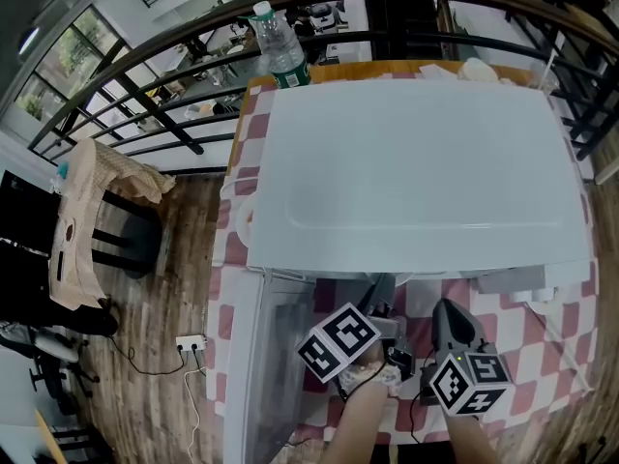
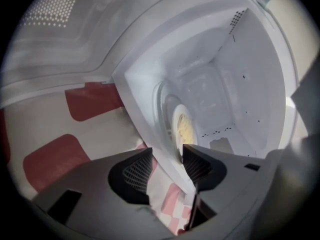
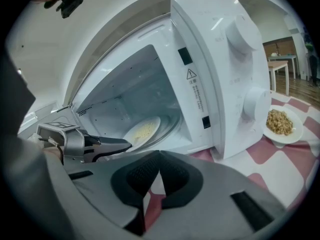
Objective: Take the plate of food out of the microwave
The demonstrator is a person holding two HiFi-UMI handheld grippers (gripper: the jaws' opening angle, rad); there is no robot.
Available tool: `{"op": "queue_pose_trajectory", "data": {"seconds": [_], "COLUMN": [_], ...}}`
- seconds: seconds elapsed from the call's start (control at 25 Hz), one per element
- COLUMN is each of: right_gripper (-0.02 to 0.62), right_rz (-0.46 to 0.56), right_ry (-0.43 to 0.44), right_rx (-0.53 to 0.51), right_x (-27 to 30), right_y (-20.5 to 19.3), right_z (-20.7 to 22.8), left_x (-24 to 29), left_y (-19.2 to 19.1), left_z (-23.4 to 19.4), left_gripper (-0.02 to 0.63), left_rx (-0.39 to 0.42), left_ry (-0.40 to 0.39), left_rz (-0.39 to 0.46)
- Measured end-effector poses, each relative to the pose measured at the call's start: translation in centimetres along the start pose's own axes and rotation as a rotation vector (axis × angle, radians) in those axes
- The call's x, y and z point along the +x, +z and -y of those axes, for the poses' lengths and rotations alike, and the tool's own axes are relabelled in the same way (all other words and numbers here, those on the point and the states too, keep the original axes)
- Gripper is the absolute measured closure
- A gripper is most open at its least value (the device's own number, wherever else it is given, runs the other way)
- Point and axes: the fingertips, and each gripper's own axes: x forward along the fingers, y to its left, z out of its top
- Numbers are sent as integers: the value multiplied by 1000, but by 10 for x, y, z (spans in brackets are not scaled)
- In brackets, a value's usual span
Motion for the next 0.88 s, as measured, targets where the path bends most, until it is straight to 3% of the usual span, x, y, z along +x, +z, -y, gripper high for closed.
{"op": "queue_pose_trajectory", "data": {"seconds": [0.08, 0.2, 0.4, 0.64, 0.88], "right_gripper": [597, 597, 597, 597, 555], "right_rz": [0, -2, -5, -2, 8], "right_ry": [2, 2, 11, 29, 63], "right_rx": [0, 1, 0, 24, 43], "right_x": [0, 1, 1, -1, -4], "right_y": [0, -1, -2, -1, 5], "right_z": [-1, -3, -7, -8, -5], "left_x": [-4, -9, -14, -17, -22], "left_y": [3, 4, 0, -4, -8], "left_z": [1, 7, 12, 14, 11], "left_gripper": [384, 461, 535, 548, 555], "left_rx": [-2, 4, -31, -53, -65], "left_ry": [-14, -44, -100, -158, -205], "left_rz": [4, 9, 11, 21, 30]}}
